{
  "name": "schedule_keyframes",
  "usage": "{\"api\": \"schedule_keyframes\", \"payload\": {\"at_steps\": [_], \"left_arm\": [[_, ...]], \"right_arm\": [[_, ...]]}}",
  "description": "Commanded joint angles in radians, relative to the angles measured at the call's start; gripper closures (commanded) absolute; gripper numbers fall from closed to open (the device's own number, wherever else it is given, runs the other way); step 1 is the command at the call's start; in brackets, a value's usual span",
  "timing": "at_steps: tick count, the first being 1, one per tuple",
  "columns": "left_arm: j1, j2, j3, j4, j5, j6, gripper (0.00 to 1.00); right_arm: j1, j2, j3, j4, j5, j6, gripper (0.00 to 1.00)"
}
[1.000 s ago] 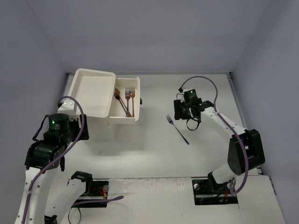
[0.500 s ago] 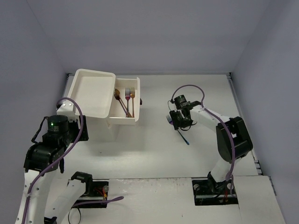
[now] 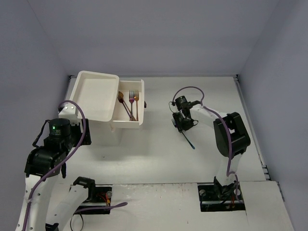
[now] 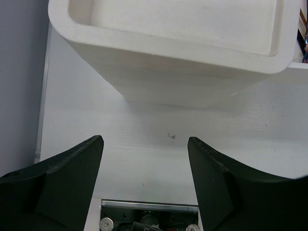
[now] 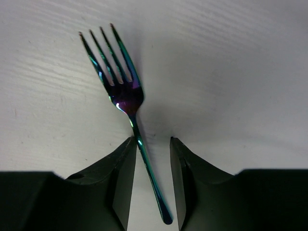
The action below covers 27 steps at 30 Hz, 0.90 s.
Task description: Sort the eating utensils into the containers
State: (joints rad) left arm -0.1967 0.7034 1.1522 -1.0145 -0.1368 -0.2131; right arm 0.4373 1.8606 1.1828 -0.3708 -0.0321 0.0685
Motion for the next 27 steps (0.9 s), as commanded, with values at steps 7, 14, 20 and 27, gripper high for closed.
{"api": "schedule_keyframes", "payload": {"at_steps": [7, 14, 20, 27], "left_arm": [[-0.007, 0.004, 0.039, 0.028, -0.018, -0.008, 0.32], [-0.006, 0.001, 0.040, 0.028, -0.018, -0.008, 0.32], [-0.006, -0.013, 0.040, 0.030, -0.015, -0.007, 0.32], [-0.006, -0.050, 0.039, 0.031, -0.015, -0.008, 0.32]], "right_arm": [[0.022, 0.083, 0.096, -0.011, -0.043, -0.015, 0.94], [0.024, -0.049, 0.119, -0.017, -0.065, 0.017, 1.00], [0.027, -0.250, 0.246, -0.018, -0.121, 0.138, 1.00], [0.086, -0.280, 0.527, 0.018, -0.203, 0.299, 1.00]]}}
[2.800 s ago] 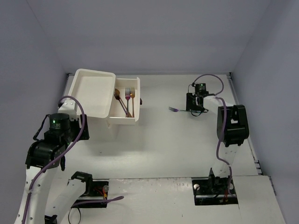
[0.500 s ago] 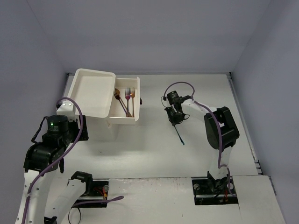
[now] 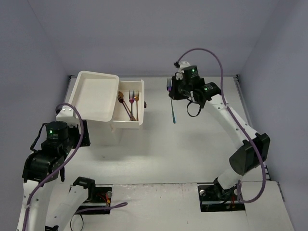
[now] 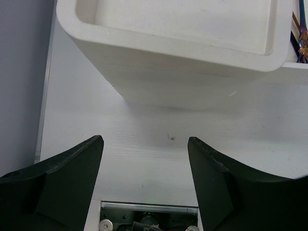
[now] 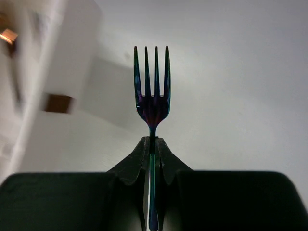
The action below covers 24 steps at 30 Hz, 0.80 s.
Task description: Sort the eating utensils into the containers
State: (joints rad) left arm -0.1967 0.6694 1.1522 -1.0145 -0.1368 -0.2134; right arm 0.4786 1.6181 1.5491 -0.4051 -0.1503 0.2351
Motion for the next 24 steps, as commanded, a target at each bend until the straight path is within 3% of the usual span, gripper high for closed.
{"api": "schedule_keyframes", "payload": {"at_steps": [1, 10, 21, 24], "left_arm": [[-0.006, -0.025, 0.038, 0.033, -0.015, -0.007, 0.32], [-0.006, -0.067, 0.038, 0.037, -0.017, -0.010, 0.32], [-0.007, -0.050, 0.038, 0.036, -0.018, -0.009, 0.32], [-0.006, -0.046, 0.038, 0.036, -0.017, -0.009, 0.32]], "right_arm": [[0.058, -0.030, 0.201, 0.075, -0.091, 0.148, 1.00], [0.128, 0.112, 0.300, 0.422, -0.198, 0.450, 1.00], [0.207, 0.307, 0.353, 0.520, -0.181, 0.558, 1.00], [0.216, 0.325, 0.353, 0.522, -0.205, 0.559, 0.95]]}}
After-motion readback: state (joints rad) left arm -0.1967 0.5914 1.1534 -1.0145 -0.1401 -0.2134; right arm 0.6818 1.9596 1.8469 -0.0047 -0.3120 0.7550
